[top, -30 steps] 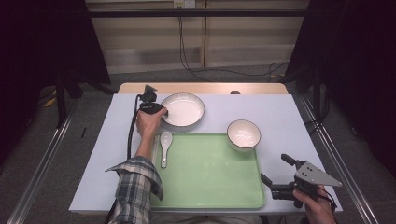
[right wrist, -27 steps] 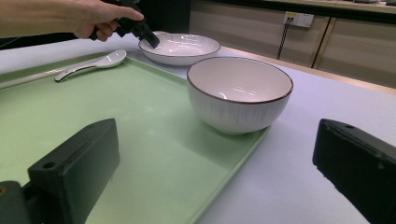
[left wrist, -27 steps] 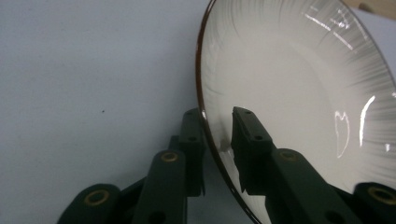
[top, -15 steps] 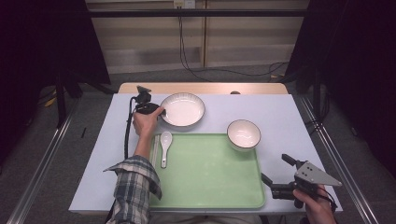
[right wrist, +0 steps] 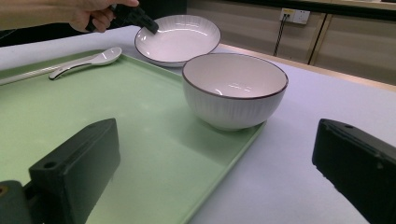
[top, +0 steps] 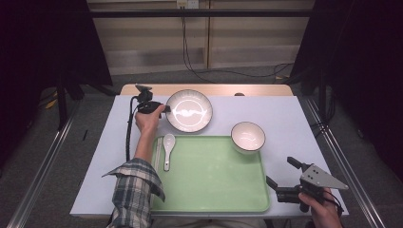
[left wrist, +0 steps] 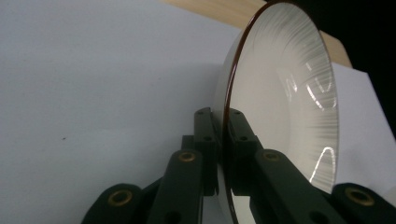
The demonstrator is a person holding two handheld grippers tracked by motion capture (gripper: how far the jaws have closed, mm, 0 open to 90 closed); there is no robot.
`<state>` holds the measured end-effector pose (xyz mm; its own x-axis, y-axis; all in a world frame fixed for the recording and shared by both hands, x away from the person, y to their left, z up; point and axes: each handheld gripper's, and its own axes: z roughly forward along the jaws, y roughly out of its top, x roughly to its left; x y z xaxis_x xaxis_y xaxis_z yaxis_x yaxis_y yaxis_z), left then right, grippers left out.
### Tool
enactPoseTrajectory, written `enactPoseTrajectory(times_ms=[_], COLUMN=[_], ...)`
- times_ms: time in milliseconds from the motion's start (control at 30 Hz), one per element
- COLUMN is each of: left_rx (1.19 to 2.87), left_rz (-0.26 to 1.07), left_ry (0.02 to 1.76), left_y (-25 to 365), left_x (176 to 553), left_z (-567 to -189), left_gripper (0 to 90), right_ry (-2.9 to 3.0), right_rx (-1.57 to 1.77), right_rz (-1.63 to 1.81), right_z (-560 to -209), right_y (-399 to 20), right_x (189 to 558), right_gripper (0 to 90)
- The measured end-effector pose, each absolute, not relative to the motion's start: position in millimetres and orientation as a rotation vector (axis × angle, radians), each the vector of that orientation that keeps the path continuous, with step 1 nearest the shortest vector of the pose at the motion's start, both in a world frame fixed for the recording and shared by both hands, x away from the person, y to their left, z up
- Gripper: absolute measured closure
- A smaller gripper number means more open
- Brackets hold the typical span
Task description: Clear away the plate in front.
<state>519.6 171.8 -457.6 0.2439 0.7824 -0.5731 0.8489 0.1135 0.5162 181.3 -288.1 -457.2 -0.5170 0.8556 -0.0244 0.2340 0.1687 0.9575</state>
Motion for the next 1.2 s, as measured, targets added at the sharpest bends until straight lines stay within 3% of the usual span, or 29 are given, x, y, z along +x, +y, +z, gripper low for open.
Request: enactPoseTrajectory(times_ms=[600,1200], left_rx=[1.591,1.621], left_rz=[-0.032,-0.064], left_ry=[1.526,1.439], left_y=[173,181], left_x=[514,504], left_z=[-445,-429], left_gripper=[84.3,84.3], right_ry=[1.862,1.854], right_rx=[1.037,1.033], right_rz=[1.371,1.373], right_z=[-458,-457], right_y=[-289,-289], right_x=[182,182], right_gripper=[0.1,0.0])
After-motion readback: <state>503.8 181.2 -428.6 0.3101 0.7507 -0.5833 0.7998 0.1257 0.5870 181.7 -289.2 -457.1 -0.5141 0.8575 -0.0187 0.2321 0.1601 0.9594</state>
